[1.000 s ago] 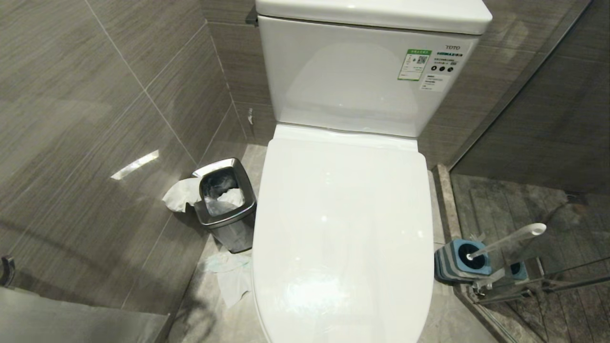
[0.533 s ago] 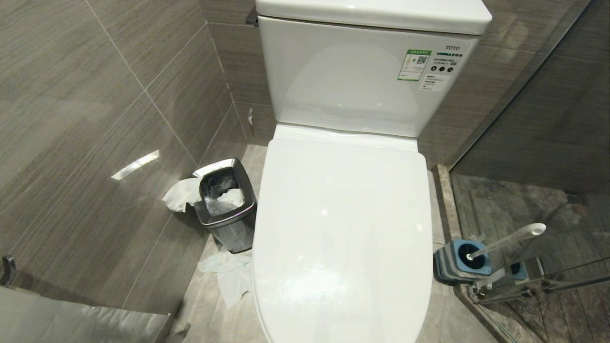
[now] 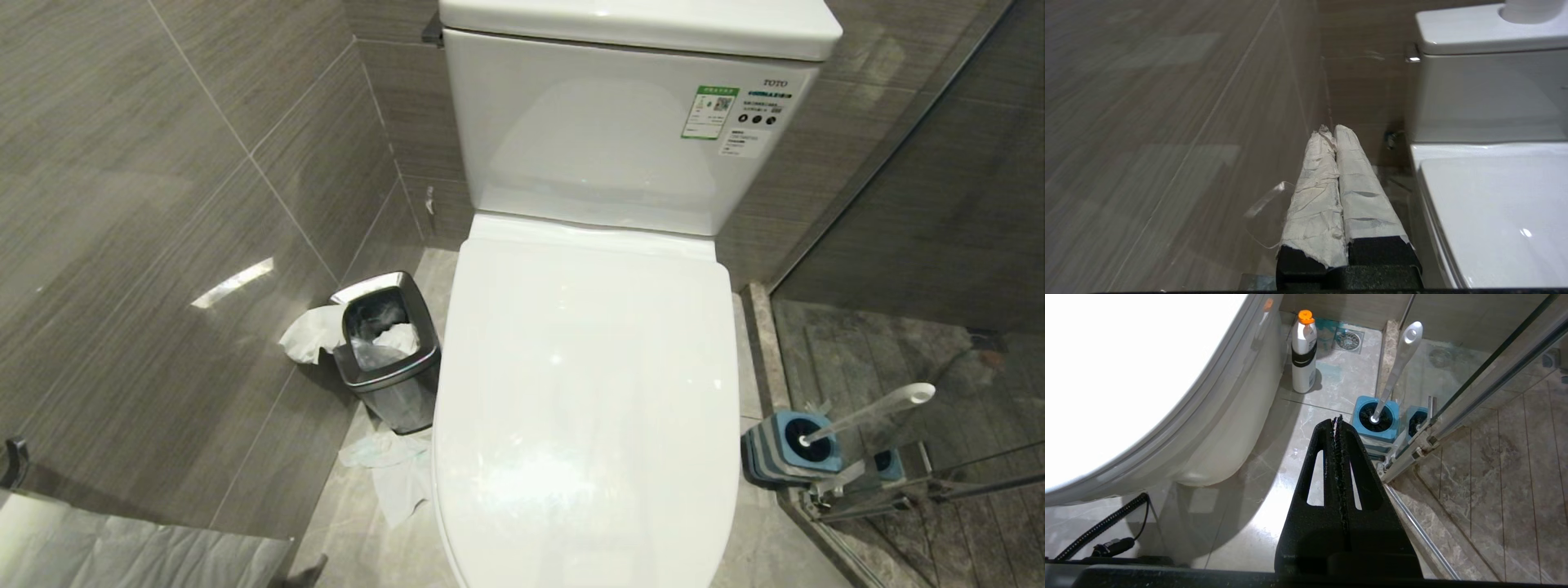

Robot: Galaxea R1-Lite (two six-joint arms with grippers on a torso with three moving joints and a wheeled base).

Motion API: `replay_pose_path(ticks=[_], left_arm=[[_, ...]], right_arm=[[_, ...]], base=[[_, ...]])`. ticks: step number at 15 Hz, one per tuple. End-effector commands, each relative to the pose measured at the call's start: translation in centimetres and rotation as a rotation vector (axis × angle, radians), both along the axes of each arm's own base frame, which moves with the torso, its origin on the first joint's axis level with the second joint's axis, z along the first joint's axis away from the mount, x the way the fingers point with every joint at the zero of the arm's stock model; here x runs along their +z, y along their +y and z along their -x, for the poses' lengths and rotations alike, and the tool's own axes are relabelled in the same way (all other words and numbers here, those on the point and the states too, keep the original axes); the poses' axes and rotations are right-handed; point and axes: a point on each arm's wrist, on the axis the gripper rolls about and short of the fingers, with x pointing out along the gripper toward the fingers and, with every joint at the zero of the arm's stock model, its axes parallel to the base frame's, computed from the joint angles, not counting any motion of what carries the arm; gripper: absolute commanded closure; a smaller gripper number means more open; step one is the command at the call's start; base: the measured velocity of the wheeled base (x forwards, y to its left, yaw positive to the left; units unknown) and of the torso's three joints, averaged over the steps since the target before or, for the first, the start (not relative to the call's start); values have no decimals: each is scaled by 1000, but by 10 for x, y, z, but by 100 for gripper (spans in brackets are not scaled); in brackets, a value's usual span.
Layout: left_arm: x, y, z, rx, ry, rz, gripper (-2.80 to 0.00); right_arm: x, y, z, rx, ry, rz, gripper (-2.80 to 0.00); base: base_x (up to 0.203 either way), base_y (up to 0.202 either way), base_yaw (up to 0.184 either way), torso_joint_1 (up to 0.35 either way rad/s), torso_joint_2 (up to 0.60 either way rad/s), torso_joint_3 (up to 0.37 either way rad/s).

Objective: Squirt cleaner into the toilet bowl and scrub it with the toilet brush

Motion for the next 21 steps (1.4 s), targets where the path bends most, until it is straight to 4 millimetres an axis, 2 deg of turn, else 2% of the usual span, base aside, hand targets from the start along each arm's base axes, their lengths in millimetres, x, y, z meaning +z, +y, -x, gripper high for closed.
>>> replay_pose_path(ticks=[1, 4, 6, 10, 13, 15, 16, 19, 21], left_arm=[[-17, 3, 18, 40, -70, 23, 0], [-53, 3, 32, 81, -114, 39, 0], [-79, 0, 35, 116, -104, 39, 0], [-96, -13, 28, 173, -96, 48, 0], [-96, -13, 28, 157, -104, 33, 0], [-106, -13, 25, 153, -93, 28, 0], [-115, -12, 30, 147, -108, 19, 0], [-158, -10, 38, 143, -122, -6, 0], [-181, -10, 26, 151, -110, -23, 0]], right_arm=[[0, 0, 0, 0, 1, 0, 0], [0, 0, 0, 0, 1, 0, 0], [0, 0, 0, 0, 1, 0, 0], [0, 0, 0, 0, 1, 0, 0], [0, 0, 0, 2, 1, 0, 0], [0, 0, 0, 0, 1, 0, 0], [0, 0, 0, 0, 1, 0, 0], [0, 0, 0, 0, 1, 0, 0], [0, 0, 0, 0, 1, 0, 0]], base=[[0, 0, 0, 0, 0, 0], [0, 0, 0, 0, 0, 0], [0, 0, 0, 0, 0, 0], [0, 0, 0, 0, 0, 0], [0, 0, 0, 0, 0, 0], [0, 0, 0, 0, 0, 0], [0, 0, 0, 0, 0, 0], [0, 0, 0, 0, 0, 0], [0, 0, 0, 0, 0, 0]])
